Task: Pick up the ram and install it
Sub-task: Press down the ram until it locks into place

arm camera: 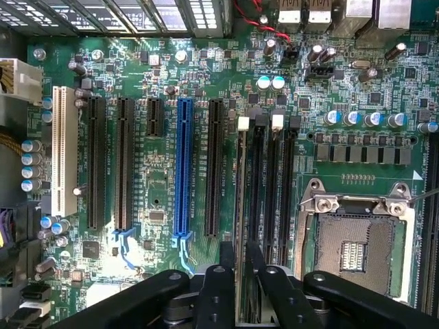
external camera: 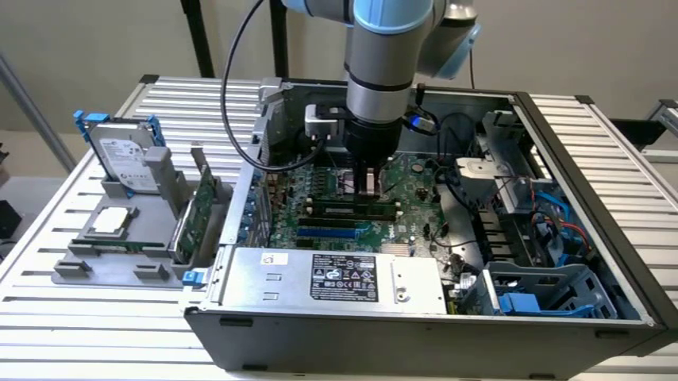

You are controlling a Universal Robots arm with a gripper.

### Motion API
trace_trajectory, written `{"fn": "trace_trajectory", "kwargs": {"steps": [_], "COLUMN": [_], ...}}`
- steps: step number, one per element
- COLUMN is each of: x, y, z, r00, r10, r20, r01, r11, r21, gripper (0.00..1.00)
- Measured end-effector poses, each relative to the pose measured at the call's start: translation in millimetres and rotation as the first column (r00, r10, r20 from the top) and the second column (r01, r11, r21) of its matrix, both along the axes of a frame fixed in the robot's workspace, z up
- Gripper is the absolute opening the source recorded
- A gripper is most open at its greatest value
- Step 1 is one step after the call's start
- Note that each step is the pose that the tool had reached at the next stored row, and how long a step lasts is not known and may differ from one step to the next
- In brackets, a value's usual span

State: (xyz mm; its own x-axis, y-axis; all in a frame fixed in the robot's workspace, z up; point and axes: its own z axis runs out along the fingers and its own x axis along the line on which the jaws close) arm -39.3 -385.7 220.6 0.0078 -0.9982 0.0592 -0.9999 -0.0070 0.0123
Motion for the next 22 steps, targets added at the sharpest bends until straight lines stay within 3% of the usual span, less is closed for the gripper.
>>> {"fn": "trace_trajectory", "kwargs": {"steps": [9,10,22], "x": [-1.1,-1.7,-2.7], "y": [0.0,0.0,0.0], "z": [19.1,20.4,22.3], "r00": [1.0,1.0,1.0], "r10": [0.0,0.0,0.0], "r20": [-0.0001,-0.0001,-0.0001], "r01": [0.0,0.0,0.0], "r11": [1.0,1.0,1.0], "r21": [-0.0001,0.0,-0.0001], "gripper": [1.0,0.0,0.0]}}
